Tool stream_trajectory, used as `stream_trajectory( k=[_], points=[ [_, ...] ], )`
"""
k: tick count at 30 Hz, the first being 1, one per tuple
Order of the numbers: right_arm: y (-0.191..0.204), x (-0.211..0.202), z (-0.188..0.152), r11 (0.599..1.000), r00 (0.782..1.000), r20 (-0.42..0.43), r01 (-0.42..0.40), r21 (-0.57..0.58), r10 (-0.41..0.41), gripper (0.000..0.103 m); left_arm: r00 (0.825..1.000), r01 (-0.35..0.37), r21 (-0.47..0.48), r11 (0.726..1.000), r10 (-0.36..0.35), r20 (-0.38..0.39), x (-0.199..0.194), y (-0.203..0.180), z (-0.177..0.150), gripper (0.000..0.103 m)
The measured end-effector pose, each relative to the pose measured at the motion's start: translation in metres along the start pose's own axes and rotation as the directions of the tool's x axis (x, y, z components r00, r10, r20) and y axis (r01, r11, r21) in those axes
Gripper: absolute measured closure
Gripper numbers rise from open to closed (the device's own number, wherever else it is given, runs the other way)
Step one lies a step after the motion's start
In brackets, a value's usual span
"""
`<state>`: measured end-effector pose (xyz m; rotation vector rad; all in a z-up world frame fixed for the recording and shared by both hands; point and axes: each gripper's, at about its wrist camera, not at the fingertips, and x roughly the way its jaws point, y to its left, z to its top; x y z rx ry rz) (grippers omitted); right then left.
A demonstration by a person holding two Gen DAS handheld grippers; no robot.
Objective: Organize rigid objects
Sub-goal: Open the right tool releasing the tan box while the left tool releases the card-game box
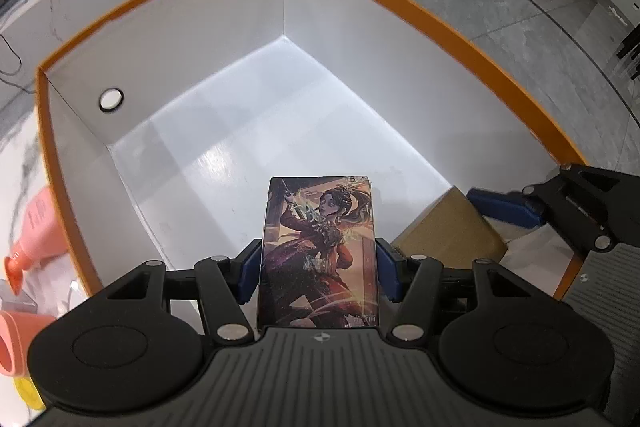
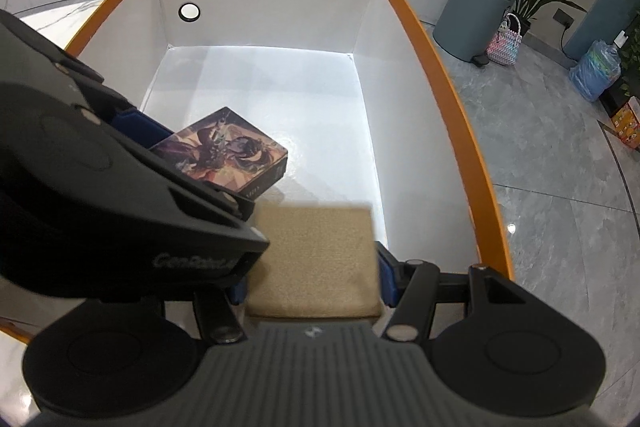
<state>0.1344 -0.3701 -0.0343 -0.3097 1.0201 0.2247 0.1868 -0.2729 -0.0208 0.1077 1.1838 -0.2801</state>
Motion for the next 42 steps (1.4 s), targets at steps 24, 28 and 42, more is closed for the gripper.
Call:
stream_trajectory(
  k=[24,28,42],
  points=[
    [0.000,-0.049,0.002,0.998,0.993,0.117,0.026,0.054,-0.033,0.038,0.970,0.046,-0.107,0.993,-0.019,0.241,-0.077,0.022,-0.010,0.021],
    [0.007,-0.066,-0.002,0.996,0.985,0.160,0.047,0.077,-0.059,0.038,0.956,0.060,-0.130,0.990,-0.019,0.294,-0.099,0.034,-0.025,0.021],
    [0.073,-0.133,-0.014,0.999,0.944,0.330,0.009,0.037,-0.020,0.038,0.921,-0.015,-0.165,0.986,0.077,0.381,-0.156,0.094,-0.123,0.017]
  ],
)
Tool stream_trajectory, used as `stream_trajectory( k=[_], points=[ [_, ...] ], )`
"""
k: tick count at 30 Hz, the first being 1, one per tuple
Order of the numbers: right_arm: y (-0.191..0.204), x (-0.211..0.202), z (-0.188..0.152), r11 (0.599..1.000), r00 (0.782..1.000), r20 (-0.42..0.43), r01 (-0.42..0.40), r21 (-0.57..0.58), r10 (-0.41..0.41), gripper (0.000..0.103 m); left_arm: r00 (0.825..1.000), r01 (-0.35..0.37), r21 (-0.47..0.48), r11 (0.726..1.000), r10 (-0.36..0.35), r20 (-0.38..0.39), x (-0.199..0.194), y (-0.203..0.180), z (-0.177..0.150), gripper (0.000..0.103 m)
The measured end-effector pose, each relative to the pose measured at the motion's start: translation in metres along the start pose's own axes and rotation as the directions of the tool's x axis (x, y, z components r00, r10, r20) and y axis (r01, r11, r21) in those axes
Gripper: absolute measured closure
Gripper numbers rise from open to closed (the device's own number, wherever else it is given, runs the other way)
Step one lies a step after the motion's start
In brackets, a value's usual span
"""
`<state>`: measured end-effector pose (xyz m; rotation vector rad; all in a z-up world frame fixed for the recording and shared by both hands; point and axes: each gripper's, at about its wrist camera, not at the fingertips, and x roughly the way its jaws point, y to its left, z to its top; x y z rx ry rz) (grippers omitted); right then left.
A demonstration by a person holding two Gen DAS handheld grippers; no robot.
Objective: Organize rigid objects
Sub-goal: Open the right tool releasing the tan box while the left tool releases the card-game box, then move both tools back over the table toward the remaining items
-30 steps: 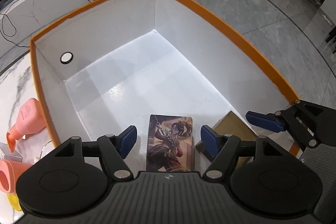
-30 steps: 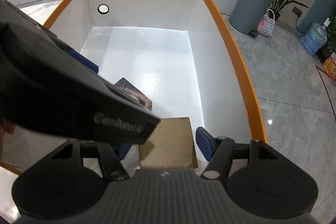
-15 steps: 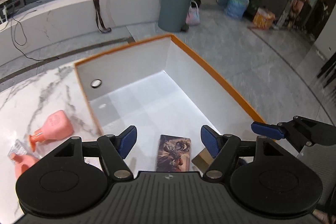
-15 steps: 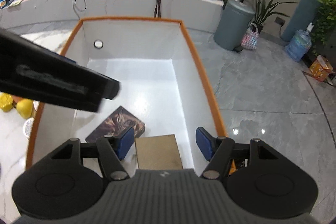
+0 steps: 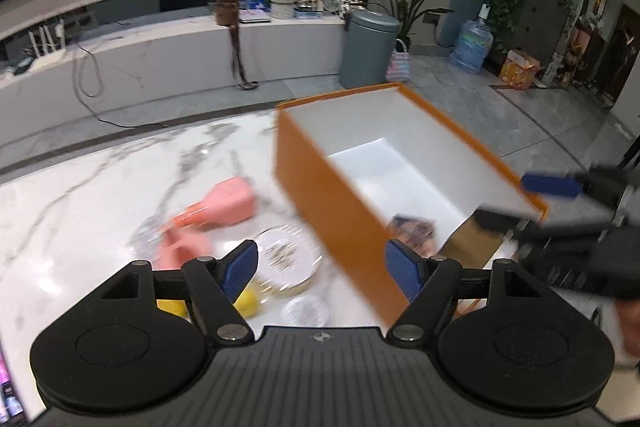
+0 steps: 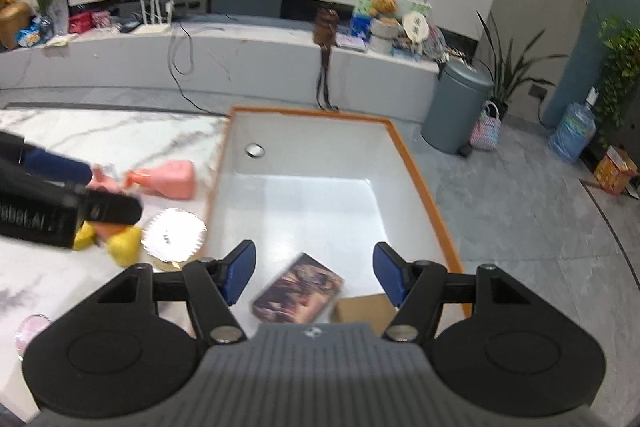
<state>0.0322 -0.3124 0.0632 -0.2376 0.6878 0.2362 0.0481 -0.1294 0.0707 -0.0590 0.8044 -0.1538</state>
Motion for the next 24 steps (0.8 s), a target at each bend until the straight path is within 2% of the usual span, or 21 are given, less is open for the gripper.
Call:
stream_trajectory(
  k=[7,11,20,22,24],
  points=[
    [0.037,-0.018,-0.005,0.998,0.997,0.068,-0.031,-0.057,0.035,0.038,1.000,-0.023,0.012,1.000,0.023,-0.007,-0.030,0.047,-0.057,0.015],
    [0.051,-0.018,-0.011,0.996,0.997,0.059,-0.048,-0.081,0.053,0.038,0.998,-0.055,0.009,0.998,0.055,-0.015,-0.037,0.066,-0.091,0.015],
    [0.091,-0.008,-0.024,0.986,0.994,0.021,-0.104,-0.128,0.108,0.038,1.000,-0.009,-0.007,1.000,0.009,0.007,-0.039,0.085,-0.147,0.015],
    [0.103,-0.003,-0.027,0.983,0.992,0.009,-0.121,-0.140,0.123,0.029,1.000,-0.004,0.005,1.000,0.004,0.009,-0.037,0.086,-0.157,0.015],
    [0.113,0.001,-0.031,0.979,0.991,0.000,-0.131,-0.155,0.133,0.027,1.000,-0.001,-0.003,1.000,0.001,0.008,-0.035,0.090,-0.166,0.015]
  ],
)
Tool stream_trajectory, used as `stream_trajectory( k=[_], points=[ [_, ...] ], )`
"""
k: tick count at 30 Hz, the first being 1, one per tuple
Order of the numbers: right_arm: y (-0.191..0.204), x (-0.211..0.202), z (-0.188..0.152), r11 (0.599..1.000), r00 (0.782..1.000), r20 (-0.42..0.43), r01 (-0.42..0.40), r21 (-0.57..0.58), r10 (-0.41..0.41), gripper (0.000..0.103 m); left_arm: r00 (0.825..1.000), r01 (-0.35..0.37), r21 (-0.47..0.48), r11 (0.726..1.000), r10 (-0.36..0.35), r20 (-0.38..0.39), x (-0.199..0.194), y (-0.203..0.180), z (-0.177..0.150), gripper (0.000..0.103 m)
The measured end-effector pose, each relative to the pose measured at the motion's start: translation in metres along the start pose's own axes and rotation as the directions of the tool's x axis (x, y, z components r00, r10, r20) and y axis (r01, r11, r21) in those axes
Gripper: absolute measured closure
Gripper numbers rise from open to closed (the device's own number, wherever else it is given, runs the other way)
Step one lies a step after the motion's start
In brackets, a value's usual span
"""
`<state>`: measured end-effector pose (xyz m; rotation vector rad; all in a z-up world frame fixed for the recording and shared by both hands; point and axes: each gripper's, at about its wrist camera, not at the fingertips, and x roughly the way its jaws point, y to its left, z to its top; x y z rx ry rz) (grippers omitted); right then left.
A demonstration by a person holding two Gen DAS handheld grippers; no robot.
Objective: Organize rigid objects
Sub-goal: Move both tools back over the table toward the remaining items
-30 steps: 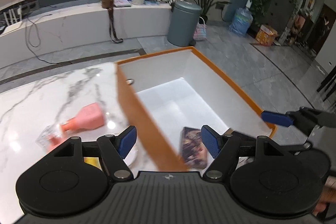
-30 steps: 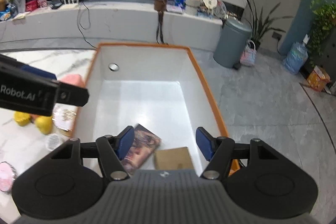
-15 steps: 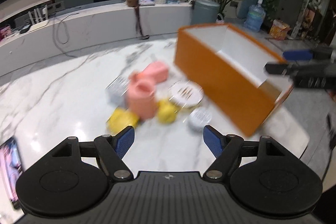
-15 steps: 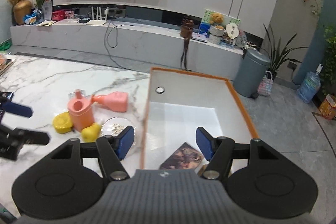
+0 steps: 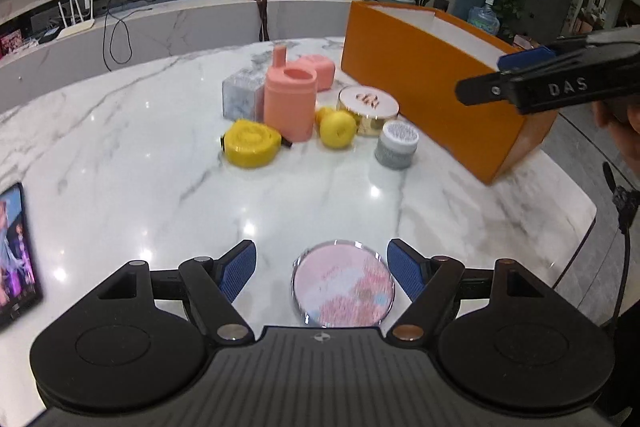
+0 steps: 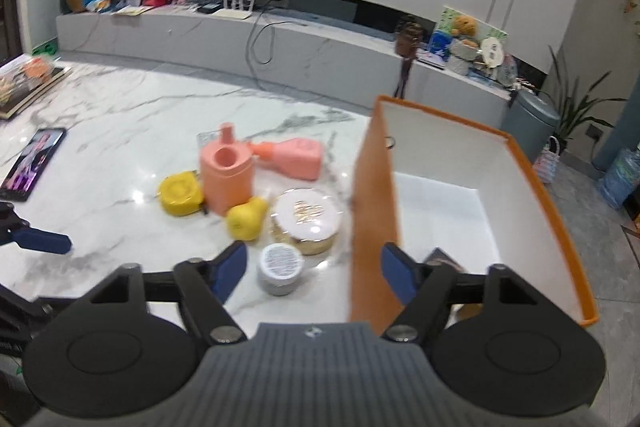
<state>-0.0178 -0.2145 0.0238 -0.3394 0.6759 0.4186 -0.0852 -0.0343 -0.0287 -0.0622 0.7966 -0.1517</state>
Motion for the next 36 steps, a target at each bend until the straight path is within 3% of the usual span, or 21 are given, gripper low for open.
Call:
stream_trajectory(
  k=[4,11,17,28,36],
  points=[
    [0.014,0.013,-0.004,1.000,1.000,-0.024,-0.006,-0.019,0.006,0.027,1.000,0.006,-0.041,0.999,-0.006,0.012,-0.001,0.010,-0.018,0.014],
    [0.023,0.041,-0.012,1.000,0.997,-0.076,-0.011,0.021,0.013,0.027,0.997,0.046,-0.085,0.995,-0.052,-0.064,0.011,0.022,-0.032,0.014],
    [0.029,0.064,-0.027,0.998,0.992,-0.126,-0.012,0.062,0.020,0.026,0.997,0.061,-0.065,0.996,-0.064,-0.045,0.015,0.021,-0.033,0.011],
    [0.030,0.079,-0.035,0.995,0.991,-0.132,0.018,0.094,-0.005,0.026,0.997,0.074,-0.001,0.997,-0.074,-0.027,0.020,0.005,-0.031,0.010],
    [0.032,0.090,-0.034,0.995,0.993,-0.121,0.013,0.102,0.000,0.027,1.000,0.015,0.150,0.989,-0.018,0.017,0.030,-0.021,-0.036,0.007]
  ],
)
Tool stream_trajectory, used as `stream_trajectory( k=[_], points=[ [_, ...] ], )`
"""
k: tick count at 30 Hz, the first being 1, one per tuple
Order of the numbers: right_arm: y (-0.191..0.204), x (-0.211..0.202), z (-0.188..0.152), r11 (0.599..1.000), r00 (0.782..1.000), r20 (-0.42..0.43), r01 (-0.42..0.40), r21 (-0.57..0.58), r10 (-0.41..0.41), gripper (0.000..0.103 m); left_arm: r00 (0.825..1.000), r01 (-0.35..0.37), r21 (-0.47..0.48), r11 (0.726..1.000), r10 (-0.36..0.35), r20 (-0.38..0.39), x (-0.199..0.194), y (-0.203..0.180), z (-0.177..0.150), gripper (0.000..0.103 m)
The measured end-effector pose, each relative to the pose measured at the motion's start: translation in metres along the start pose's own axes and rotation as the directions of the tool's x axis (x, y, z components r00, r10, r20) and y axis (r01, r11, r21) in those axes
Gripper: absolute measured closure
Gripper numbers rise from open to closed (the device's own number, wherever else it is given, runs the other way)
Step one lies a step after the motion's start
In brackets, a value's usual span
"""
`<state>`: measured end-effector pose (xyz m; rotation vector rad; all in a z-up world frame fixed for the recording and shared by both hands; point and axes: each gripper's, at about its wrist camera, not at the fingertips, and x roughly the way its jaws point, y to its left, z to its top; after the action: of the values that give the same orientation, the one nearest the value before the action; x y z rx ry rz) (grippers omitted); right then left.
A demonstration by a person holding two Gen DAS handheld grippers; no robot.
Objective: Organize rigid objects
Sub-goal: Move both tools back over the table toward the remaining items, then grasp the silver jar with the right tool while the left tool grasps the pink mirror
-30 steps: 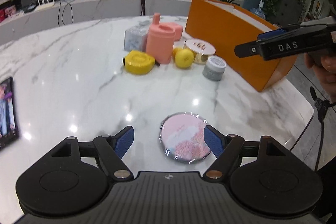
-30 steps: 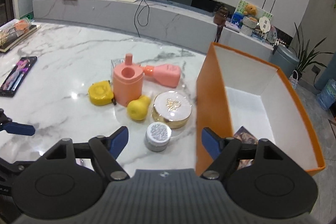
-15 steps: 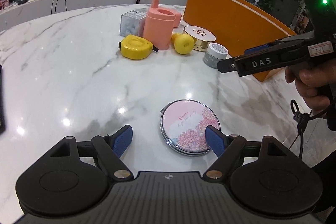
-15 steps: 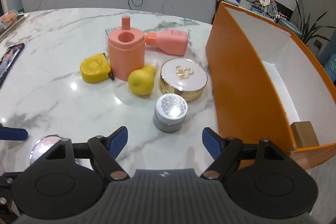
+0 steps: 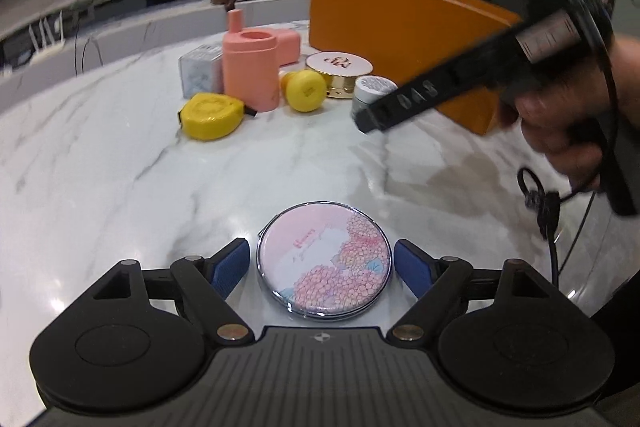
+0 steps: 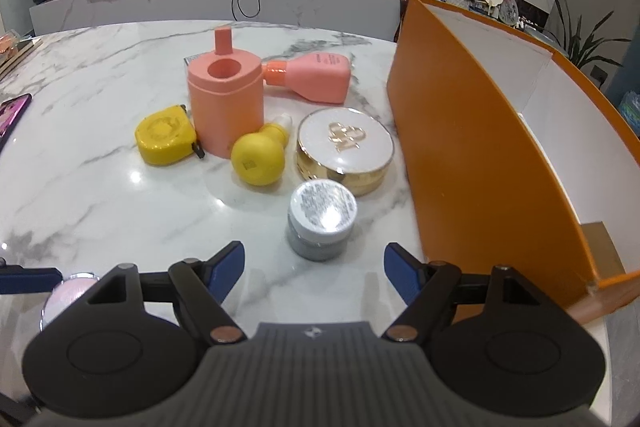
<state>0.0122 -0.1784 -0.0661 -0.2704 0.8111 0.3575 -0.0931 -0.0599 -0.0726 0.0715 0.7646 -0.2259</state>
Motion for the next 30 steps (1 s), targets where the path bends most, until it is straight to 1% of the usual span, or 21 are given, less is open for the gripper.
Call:
stream_trajectory(
  k=[2,6,9,12,15,17,21,22,24,27,30],
  points=[
    [0.000,0.001,0.002,1.000,1.000,0.015,-0.004,0.000,0.004,0.027,1.000,-0.015,0.041,0.999,0.015,0.009,0.001,-0.005,-0.001,0.007],
    [-0.004,0.006,0.003,1.000,1.000,0.023,0.003,0.014,-0.004,0.029,1.000,0.000,0.043,0.999,-0.001,0.021,0.003,-0.003,-0.001,0.006],
    [-0.005,0.012,0.002,1.000,1.000,0.021,0.010,0.020,-0.011,0.033,1.000,0.008,0.050,0.999,-0.009,0.025,0.005,-0.002,0.001,0.006],
    [-0.005,0.018,0.002,1.000,1.000,0.025,0.011,0.021,-0.011,0.034,1.000,0.013,0.051,0.999,-0.015,0.025,0.007,0.000,0.003,0.009],
    [-0.004,0.023,0.003,1.000,1.000,0.027,0.009,0.018,-0.010,0.036,0.999,0.024,0.057,0.998,-0.026,0.029,0.008,0.003,0.005,0.015],
    [-0.004,0.026,0.003,1.000,0.999,0.032,0.009,0.016,-0.010,0.037,0.999,0.032,0.060,0.998,-0.034,0.027,0.010,0.005,0.007,0.016],
    [-0.004,0.031,0.005,1.000,0.999,0.032,0.005,0.014,-0.006,0.044,0.999,0.041,0.065,0.997,-0.043,0.024,0.014,0.010,0.010,0.017],
    [-0.004,0.032,0.005,1.000,0.999,0.035,-0.001,0.016,0.001,0.048,0.999,0.043,0.065,0.997,-0.044,0.023,0.014,0.011,0.011,0.017],
    [-0.004,0.032,0.006,1.000,0.999,0.037,-0.014,0.012,0.014,0.051,0.999,0.045,0.066,0.997,-0.046,0.022,0.016,0.013,0.012,0.017],
    [-0.003,0.033,0.007,1.000,0.999,0.042,-0.016,0.003,0.016,0.052,0.999,0.047,0.067,0.997,-0.049,0.019,0.017,0.016,0.014,0.017],
    [-0.005,0.035,0.007,1.000,0.999,0.037,-0.025,0.018,0.025,0.052,0.999,0.049,0.067,0.997,-0.050,0.016,0.018,0.020,0.016,0.017]
  ],
)
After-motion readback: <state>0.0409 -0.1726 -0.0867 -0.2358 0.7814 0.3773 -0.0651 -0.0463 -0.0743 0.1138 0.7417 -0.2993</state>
